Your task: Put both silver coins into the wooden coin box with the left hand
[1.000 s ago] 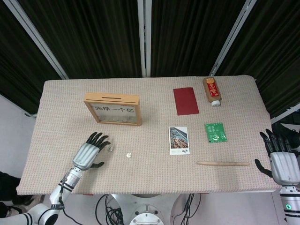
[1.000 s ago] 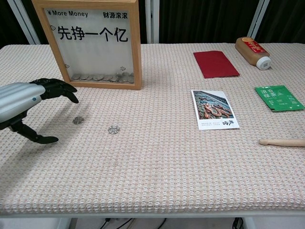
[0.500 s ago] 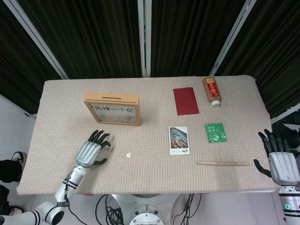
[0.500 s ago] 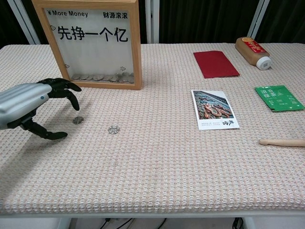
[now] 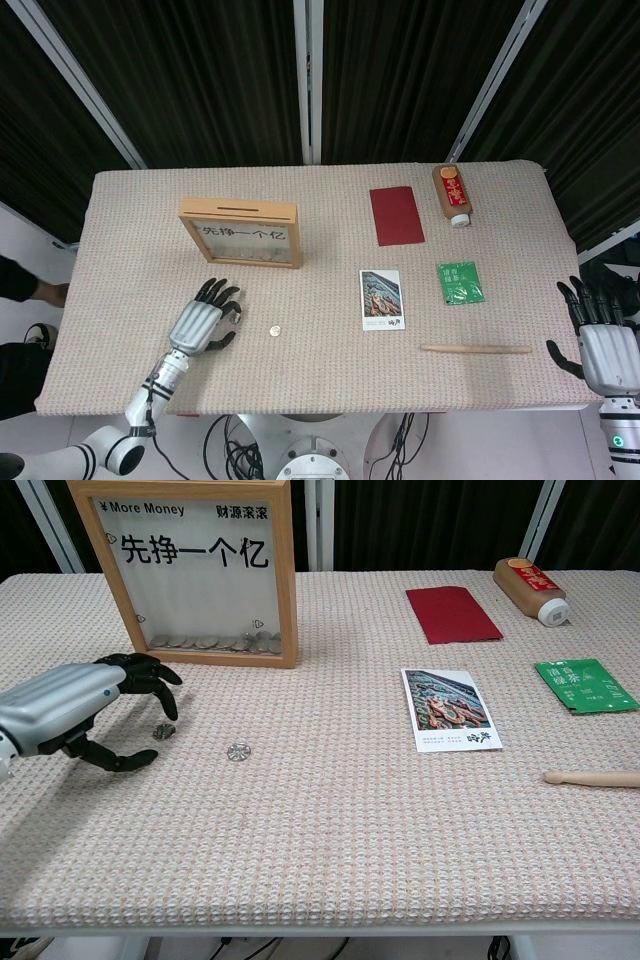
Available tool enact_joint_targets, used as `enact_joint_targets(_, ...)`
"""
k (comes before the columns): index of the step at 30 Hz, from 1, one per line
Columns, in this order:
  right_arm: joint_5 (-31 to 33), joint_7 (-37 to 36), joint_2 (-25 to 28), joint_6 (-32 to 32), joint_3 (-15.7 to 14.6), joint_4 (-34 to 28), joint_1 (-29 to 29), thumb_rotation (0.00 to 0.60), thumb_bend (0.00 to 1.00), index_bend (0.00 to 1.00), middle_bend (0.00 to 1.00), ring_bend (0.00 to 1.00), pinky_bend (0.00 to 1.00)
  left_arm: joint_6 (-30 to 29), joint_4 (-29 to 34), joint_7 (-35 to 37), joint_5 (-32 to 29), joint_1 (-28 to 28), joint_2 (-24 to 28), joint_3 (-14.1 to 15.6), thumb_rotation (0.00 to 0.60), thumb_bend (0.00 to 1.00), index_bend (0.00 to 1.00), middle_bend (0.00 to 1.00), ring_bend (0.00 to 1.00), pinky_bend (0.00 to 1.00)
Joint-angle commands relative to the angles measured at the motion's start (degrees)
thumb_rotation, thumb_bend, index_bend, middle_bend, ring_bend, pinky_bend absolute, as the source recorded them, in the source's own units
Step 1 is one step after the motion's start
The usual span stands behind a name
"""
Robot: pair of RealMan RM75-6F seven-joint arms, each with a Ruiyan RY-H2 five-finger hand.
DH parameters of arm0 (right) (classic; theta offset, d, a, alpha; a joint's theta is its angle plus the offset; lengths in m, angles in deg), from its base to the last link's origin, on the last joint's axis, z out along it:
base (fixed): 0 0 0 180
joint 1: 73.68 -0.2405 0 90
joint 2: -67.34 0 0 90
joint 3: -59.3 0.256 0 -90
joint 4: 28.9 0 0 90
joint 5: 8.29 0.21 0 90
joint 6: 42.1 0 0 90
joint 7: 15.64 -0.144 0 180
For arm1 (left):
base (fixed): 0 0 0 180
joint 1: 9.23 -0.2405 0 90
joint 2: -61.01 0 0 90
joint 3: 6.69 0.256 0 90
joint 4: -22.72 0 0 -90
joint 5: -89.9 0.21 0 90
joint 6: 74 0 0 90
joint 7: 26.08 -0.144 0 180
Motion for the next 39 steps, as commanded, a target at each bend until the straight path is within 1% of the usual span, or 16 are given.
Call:
enact_joint_targets(1, 0.3, -0.15, -0.05, 0.29, 0.0, 0.19, 0.01, 0.6, 0.24, 0.0, 0.0, 0.0, 0.0, -0.27, -0.26, -0.34, -0.04, 0.07, -0.27, -0.02, 0.6, 0.26, 0.39, 0.15, 0.0, 0.0)
enact_joint_targets(31, -0.11, -0.82, -1.0, -0.28, 0.24, 1.73, 0.08, 0.6, 0.24, 0.0, 0.0, 0.0, 0.0, 0.55, -0.95, -0.79, -1.77, 0.48, -0.47, 0.43, 0.6, 0.26, 0.41, 0.15, 0.0, 0.0)
enact_joint_targets(39, 0.03, -1.01, -1.3, -0.24, 0.24, 2.06, 0.14, 0.6, 0.27, 0.0, 0.0, 0.0, 0.0, 1.06, -1.55, -0.46, -1.91, 0.73, -0.74, 0.62, 0.6, 0.26, 0.41, 0.15, 0.0, 0.0)
